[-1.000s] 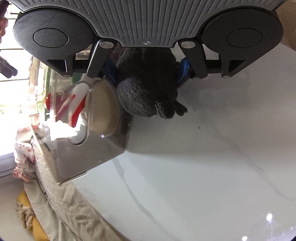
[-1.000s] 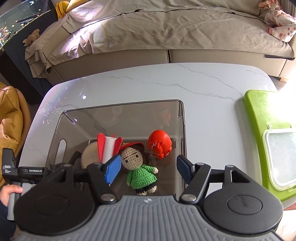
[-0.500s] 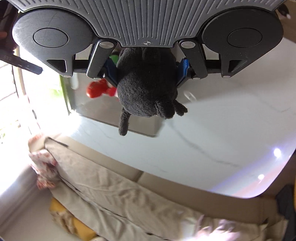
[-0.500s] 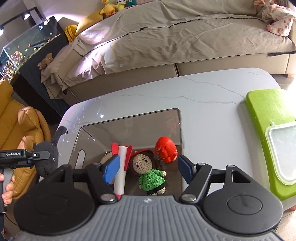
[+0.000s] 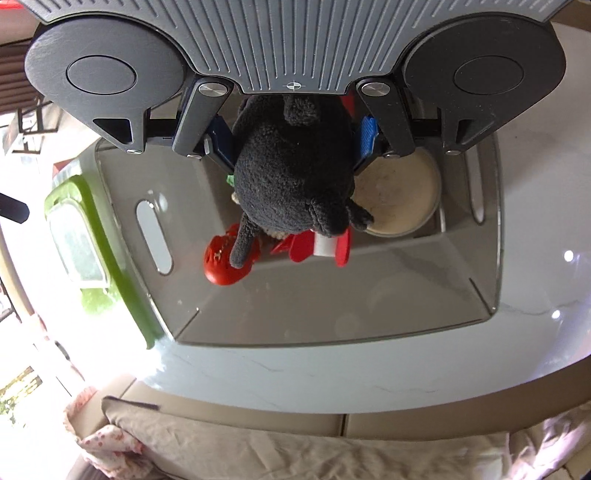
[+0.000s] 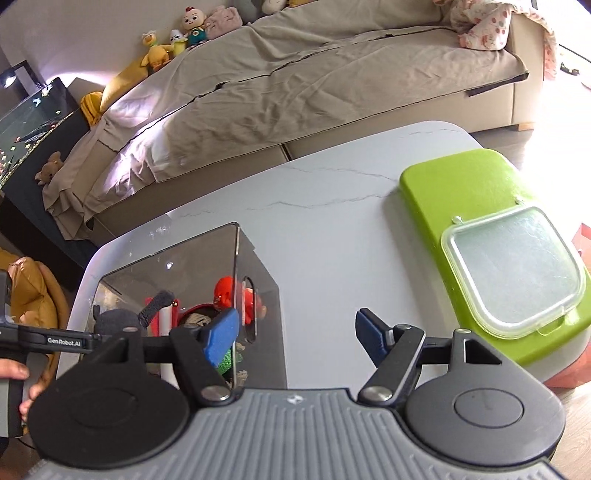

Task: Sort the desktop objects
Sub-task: 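Grasp the black plush toy with the left tool and release it into the bin, then grasp the lime-green tray edge with both tools and tilt it up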

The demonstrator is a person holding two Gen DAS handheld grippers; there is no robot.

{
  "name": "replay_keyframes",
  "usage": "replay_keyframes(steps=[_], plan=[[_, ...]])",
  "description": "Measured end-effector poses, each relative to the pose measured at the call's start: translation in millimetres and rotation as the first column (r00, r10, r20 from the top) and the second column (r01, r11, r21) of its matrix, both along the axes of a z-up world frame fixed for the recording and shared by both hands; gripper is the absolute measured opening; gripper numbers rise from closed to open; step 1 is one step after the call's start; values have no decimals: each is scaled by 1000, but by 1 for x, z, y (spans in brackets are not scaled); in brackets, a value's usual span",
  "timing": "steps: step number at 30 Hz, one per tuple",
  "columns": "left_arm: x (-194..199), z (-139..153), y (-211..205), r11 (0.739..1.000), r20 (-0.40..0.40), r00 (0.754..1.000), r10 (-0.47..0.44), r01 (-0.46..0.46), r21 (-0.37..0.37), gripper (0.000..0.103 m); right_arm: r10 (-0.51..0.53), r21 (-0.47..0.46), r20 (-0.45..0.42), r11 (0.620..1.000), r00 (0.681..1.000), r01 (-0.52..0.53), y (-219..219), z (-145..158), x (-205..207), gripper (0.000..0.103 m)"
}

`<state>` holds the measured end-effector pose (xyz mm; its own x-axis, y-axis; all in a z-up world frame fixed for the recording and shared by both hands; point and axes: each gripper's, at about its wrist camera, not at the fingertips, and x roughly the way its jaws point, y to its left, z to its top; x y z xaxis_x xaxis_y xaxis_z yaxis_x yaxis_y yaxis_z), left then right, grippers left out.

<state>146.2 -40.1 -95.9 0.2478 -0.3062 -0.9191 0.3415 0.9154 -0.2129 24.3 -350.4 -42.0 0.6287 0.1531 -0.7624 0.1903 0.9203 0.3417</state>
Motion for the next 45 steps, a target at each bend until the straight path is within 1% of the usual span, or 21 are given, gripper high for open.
replay_keyframes(steps=[5,8,13,17,21,23,24,25,27,28,29,30,32,34,36,37,39,40,42,44,45], plan=[[1,-22,-8,999,-36,999,-19,20,36,68,-41,19,-35,999,999,41,-20,-18,-8,73],[3,-31,-8,999,-56,998,-10,13,50,69,-62,28,-61,998,996,64,-31,-30,-13,73],[9,-44,-10,998,-108,994,19,-13,55,71,-92,56,-78,994,993,96,-44,-45,-20,73],[10,-43,-14,997,-115,993,22,-13,74,71,-108,76,-78,991,991,114,-54,-51,-27,74],[9,-32,-20,995,-102,994,26,-16,98,73,-148,109,-57,982,987,154,-72,-54,-40,75],[7,-22,-25,993,-87,996,24,-14,115,74,-189,148,-31,970,981,192,-87,-57,-52,75],[6,-17,-27,992,-77,997,22,-12,124,79,-215,170,-14,962,977,214,-95,-59,-60,76],[5,-12,-30,991,-66,998,17,-8,135,80,-260,200,3,946,966,254,-105,-64,-70,77],[4,-1,-36,988,-43,999,10,-3,152,83,-349,259,28,908,937,331,-126,-74,-92,78],[4,7,-40,988,-31,999,8,-4,151,83,-397,285,40,884,917,371,-135,-82,-105,78],[3,15,-44,991,-16,1000,8,-6,137,83,-445,311,50,858,894,409,-144,-90,-117,78],[3,25,-50,994,4,1000,4,-5,110,85,-504,331,61,824,861,459,-153,-100,-132,78],[3,43,-71,999,32,999,-33,32,26,91,-623,363,81,746,778,559,-166,-119,-160,78],[1,54,-100,992,47,995,-92,96,-85,93,-727,393,79,652,683,649,-176,-144,-185,79],[-1,64,-129,967,65,986,-151,161,-198,93,-775,438,68,589,628,679,-184,-171,-198,79],[-3,62,-146,947,64,982,-179,189,-260,93,-794,440,74,569,603,695,-186,-181,-199,79],[-8,52,-174,911,49,976,-212,216,-353,93,-829,442,86,529,552,725,-191,-200,-200,78],[-9,43,-188,895,32,973,-227,222,-386,93,-851,429,105,505,515,749,-193,-205,-203,77],[-10,23,-220,866,-22,961,-276,239,-439,93,-870,415,152,487,469,769,-197,-209,-206,77],[-10,-4,-252,842,-89,945,-313,233,-487,93,-876,456,177,476,448,752,-204,-207,-208,77],[-8,-21,-266,831,-126,938,-323,218,-511,93,-867,477,184,491,463,729,-208,-206,-207,77]])
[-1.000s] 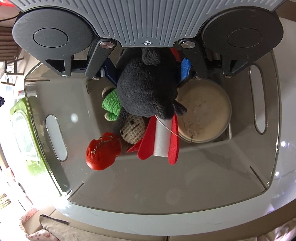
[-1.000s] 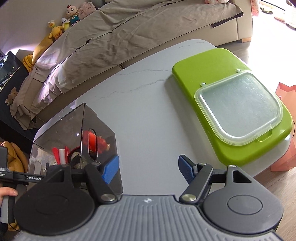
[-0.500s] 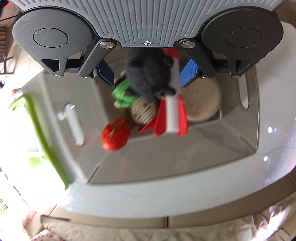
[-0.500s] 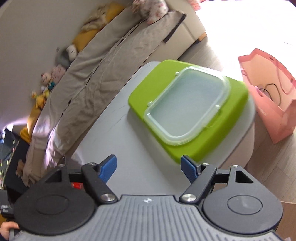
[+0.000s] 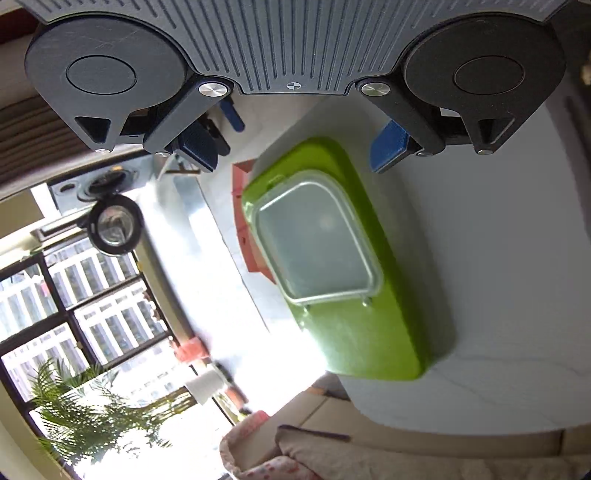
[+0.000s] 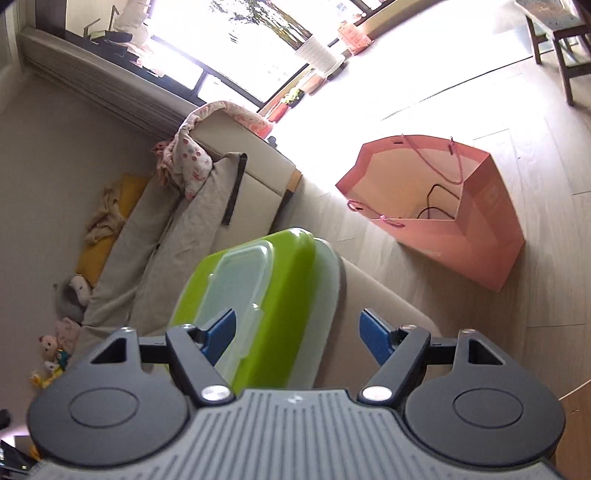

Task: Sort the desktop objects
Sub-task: 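Grasp the lime-green tray edge with both tools and tilt it up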

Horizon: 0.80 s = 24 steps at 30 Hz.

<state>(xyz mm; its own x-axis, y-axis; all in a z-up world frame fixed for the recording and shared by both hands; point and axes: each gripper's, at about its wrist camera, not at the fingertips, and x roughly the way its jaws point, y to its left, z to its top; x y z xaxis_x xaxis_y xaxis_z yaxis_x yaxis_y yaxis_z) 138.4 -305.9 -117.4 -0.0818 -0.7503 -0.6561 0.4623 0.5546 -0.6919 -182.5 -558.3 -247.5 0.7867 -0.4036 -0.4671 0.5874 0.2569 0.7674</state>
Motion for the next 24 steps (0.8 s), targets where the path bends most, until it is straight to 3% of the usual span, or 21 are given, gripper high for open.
replay_keyframes(steps=[4,6,8,12,16,19,24], plan=[[14,-59,-38,998,-171,985,39,-46,-38,93,42,-46,14,998,999,-41,-7,10,4,78],[23,-83,-47,995,-194,976,100,-101,6,93,31,-61,10,998,999,-30,-12,10,1,79],[27,-98,-51,990,-156,978,138,-132,52,93,20,-66,-4,998,1000,-20,-20,9,0,79],[30,-115,-56,985,-86,982,167,-163,52,93,9,-73,-18,997,1000,-10,-29,6,-2,79],[24,-117,-50,981,-126,974,191,-185,55,93,-12,-54,20,998,1000,13,-24,-5,-6,79],[21,-122,-50,982,-153,970,189,-189,17,94,-21,-35,31,999,999,22,-20,-21,-8,79],[16,-134,-64,990,-233,964,125,-136,-33,94,-21,3,79,1000,997,21,-20,-45,-9,79]])
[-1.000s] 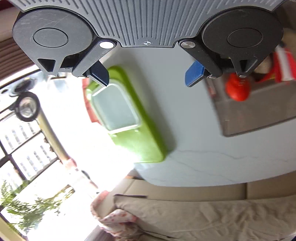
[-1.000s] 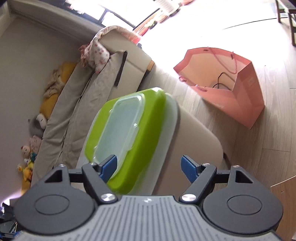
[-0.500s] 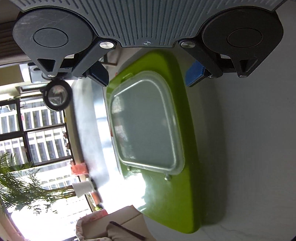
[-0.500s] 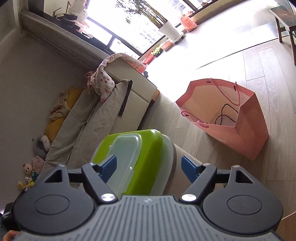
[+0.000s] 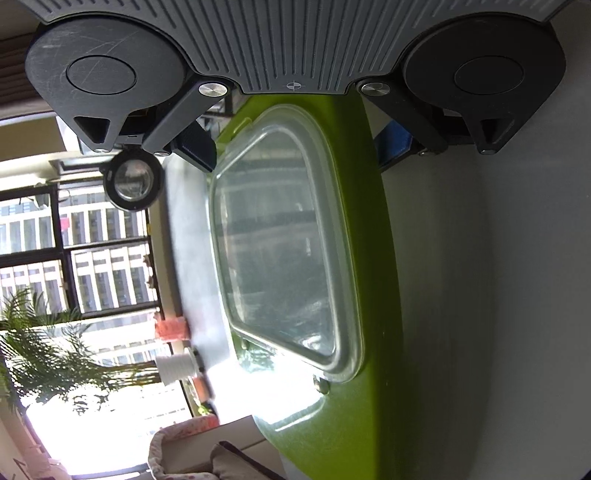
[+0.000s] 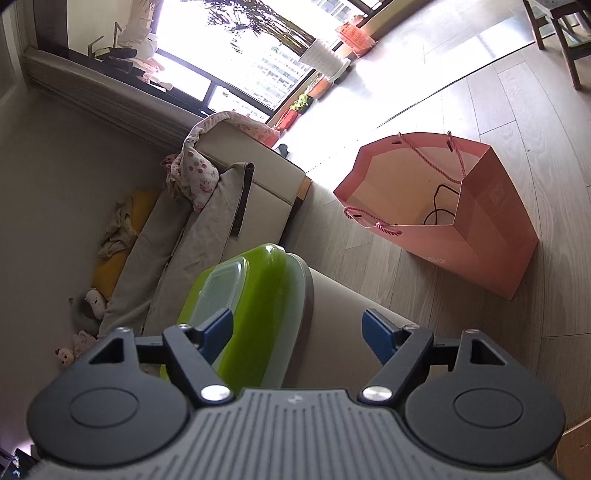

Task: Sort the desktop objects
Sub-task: 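Grasp the lime-green tray edge with both tools and tilt it up, then hold the lime-green tray upright on its edge with both tools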

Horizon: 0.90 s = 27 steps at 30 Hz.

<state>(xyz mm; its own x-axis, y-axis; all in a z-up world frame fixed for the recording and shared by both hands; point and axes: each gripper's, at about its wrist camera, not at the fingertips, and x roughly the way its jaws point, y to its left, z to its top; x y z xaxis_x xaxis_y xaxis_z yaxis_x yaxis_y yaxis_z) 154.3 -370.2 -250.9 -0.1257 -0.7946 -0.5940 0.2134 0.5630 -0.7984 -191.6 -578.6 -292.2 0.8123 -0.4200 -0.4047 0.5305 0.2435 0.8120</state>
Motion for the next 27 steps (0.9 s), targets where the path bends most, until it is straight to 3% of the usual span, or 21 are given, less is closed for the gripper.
replay_keyframes(steps=[4,5,8,9,16,22,27], plan=[[-7,-12,-10,999,-63,998,-24,21,-47,90,6,35,26,999,1000,-7,-5,-12,2,79],[-9,-17,-12,998,-86,996,-29,24,-54,84,10,38,29,999,1000,-11,-5,-13,3,79],[-12,-34,-17,998,-152,988,-21,13,-54,46,16,40,76,999,997,-20,-1,-14,1,79],[-12,-39,-18,997,-177,984,-17,4,-73,43,19,44,94,999,995,-23,0,-14,0,79],[-12,-36,-15,996,-178,984,7,-23,-86,39,33,87,182,995,983,-49,16,-9,-14,79],[-25,-29,-2,998,-216,976,-22,11,-55,37,80,248,354,953,932,-176,42,-21,-11,79],[-46,-30,18,999,-231,972,-31,33,2,28,81,289,304,942,949,-173,58,-24,2,73]])
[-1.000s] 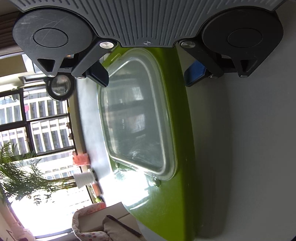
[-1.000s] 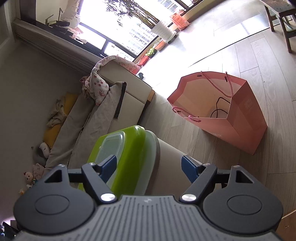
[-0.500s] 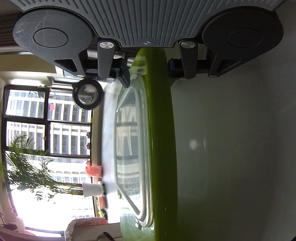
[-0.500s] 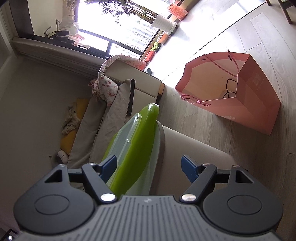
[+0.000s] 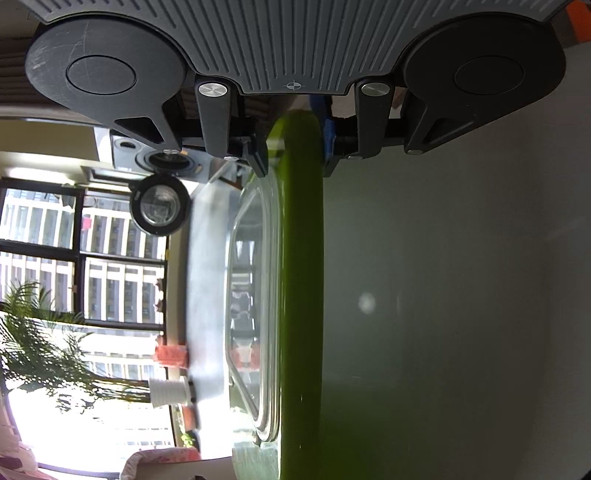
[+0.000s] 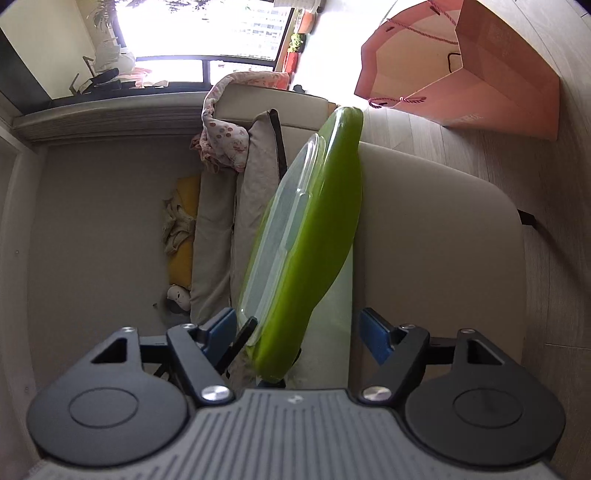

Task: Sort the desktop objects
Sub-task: 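Hold the lime-green tray upright on its edge with both tools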

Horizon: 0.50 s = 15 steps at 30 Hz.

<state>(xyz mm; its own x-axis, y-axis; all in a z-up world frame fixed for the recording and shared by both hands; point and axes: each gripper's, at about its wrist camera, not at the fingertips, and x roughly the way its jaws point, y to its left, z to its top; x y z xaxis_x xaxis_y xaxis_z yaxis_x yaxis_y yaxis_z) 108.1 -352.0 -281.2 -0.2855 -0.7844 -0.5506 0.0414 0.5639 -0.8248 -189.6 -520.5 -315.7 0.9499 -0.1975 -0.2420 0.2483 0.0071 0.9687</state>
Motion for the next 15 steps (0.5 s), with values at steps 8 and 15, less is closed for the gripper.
replay_keyframes(steps=[8,15], plan=[[-29,6,33,999,-16,999,-38,38,19,48,-11,-27,-142,1000,990,7,12,-11,-8,26],[-19,26,35,1000,38,999,-24,25,-18,61,-117,-72,-132,991,984,108,5,-15,-15,63]])
